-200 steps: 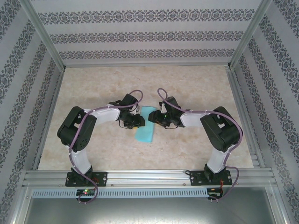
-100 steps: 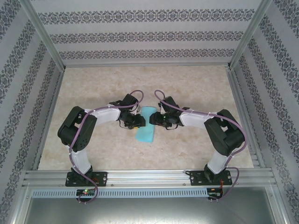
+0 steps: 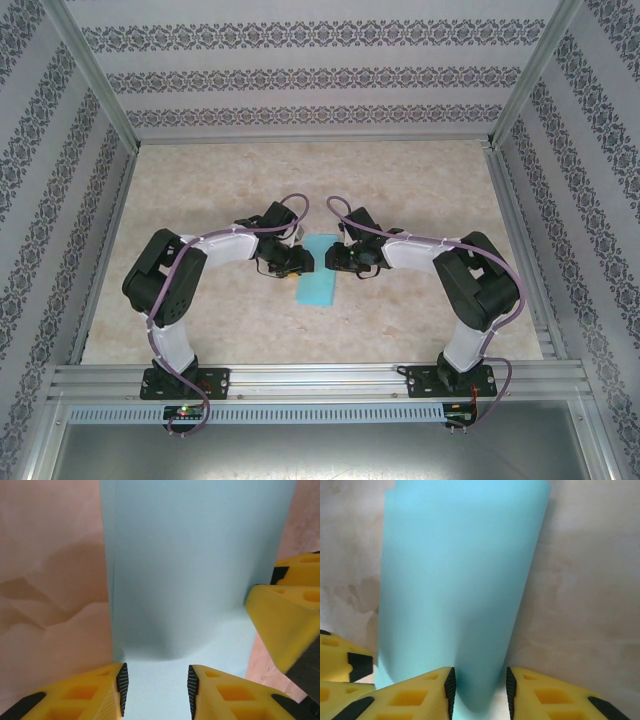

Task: Fold a paper plane with a square sheet of paper (pick it up from the middle)
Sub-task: Hold the square sheet of paper at the center of the table.

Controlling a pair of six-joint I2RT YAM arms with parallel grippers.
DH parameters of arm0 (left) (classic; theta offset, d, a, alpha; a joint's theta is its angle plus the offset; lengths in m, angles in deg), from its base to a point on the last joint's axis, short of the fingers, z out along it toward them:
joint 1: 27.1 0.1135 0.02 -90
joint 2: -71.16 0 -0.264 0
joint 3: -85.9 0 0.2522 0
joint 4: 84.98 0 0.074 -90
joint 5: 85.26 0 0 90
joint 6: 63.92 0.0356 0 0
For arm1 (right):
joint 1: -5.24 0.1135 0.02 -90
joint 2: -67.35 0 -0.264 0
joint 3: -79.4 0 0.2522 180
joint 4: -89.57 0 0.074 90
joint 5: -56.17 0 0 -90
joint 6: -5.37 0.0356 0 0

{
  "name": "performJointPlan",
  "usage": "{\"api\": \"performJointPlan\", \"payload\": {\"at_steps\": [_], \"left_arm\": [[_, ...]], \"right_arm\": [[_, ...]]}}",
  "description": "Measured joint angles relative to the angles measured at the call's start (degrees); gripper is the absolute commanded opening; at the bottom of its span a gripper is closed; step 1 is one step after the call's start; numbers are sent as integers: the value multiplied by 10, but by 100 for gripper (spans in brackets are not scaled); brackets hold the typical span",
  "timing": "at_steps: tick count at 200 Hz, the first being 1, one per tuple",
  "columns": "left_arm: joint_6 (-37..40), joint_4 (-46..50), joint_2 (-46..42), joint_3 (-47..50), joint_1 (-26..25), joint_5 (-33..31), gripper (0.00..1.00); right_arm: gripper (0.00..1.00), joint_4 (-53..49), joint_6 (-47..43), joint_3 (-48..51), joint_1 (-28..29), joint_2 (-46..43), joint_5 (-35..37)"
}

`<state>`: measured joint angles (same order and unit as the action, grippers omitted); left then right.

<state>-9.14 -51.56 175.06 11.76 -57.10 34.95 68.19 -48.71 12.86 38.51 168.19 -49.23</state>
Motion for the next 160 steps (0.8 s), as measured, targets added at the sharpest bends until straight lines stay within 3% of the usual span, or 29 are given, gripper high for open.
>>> {"api": "performJointPlan", "payload": {"at_steps": [97,160], "left_arm": [[7,25,-28,-2,4,-9,42],[22,51,-69,-3,49,-23,42]], "right_arm": [[34,-30,-36,-16,10,2,25],[35,-49,-51,-30,19,10,42]]}}
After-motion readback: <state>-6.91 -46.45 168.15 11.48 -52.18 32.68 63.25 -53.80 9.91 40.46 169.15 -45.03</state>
